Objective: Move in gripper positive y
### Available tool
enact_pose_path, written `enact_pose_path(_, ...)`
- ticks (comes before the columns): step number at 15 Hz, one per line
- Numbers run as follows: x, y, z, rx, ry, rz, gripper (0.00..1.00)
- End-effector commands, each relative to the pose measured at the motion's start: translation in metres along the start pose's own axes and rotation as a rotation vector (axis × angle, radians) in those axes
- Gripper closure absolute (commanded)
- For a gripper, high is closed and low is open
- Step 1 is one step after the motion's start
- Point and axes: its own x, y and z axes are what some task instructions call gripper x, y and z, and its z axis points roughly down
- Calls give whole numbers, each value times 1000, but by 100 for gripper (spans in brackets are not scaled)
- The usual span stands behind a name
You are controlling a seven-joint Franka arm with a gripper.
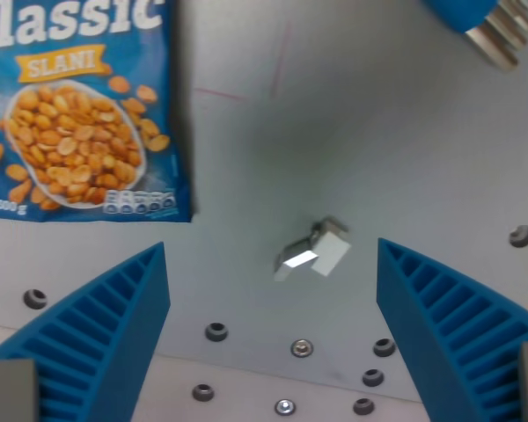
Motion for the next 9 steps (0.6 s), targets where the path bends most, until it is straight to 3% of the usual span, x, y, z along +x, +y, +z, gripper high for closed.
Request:
enact_pose_path(1,7,18,-1,11,-4,-11,0)
enact_pose_path(9,7,58,0,11,-4,-11,0)
